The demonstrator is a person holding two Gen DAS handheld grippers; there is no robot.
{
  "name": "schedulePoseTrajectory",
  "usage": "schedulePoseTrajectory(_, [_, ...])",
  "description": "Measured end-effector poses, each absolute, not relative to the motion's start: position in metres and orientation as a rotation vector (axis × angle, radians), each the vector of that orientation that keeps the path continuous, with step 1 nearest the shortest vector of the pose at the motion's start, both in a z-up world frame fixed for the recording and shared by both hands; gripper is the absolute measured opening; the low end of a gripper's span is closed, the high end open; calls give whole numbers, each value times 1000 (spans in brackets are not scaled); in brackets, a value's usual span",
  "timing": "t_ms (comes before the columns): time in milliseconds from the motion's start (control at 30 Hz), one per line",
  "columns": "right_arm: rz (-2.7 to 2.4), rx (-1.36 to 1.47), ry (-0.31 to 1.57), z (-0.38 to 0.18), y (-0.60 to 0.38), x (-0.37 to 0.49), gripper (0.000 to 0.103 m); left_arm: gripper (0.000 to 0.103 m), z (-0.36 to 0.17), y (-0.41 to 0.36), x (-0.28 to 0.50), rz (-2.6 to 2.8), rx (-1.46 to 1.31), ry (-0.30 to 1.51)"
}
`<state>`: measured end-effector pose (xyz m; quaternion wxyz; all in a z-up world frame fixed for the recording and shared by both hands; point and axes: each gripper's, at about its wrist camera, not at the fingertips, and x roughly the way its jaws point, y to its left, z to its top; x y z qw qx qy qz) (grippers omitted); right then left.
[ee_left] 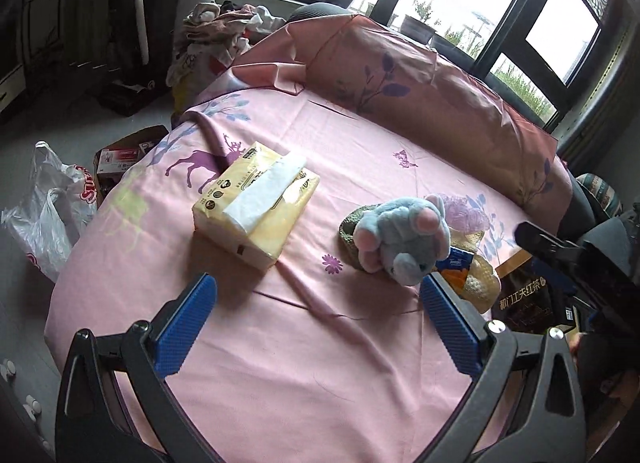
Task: Organize soft objects
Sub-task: 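Move the right tool back to the light-blue plush elephant, then close the right tool on the plush elephant and lift it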
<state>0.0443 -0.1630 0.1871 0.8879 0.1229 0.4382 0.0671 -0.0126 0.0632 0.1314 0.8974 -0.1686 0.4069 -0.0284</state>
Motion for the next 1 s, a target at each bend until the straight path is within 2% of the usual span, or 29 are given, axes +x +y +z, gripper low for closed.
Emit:
schedulePoseTrajectory(200, [69,94,1016,129,-116,96,89,101,132,79,-12,-12,-358,837])
schedulePoseTrajectory(367, [83,144,1053,103,-121,116,89,101,132,87,-13,-15,-371,838])
schedulePoseTrajectory(400, [86,164,1056,101,-121,118,82,101,133,87,-14,-8,-366,836])
schedulePoseTrajectory(433, [103,181,1053,99,-123,118,69,102,133,87,-14,-3,-362,832])
schedulePoseTrajectory(500, [101,175,1037,99,-123,116,62,101,133,87,-14,-2,-358,833])
schedulePoseTrajectory(533, [94,158,1030,99,-122,115,51,102,133,86,-14,-6,-359,834])
schedulePoseTrajectory(733, [144,246,1027,120,-138,92,48,102,134,79,-14,-15,-352,828])
schedulePoseTrajectory(1000, [312,502,1194,137,-161,31,48,102,130,64,-15,-34,-307,847])
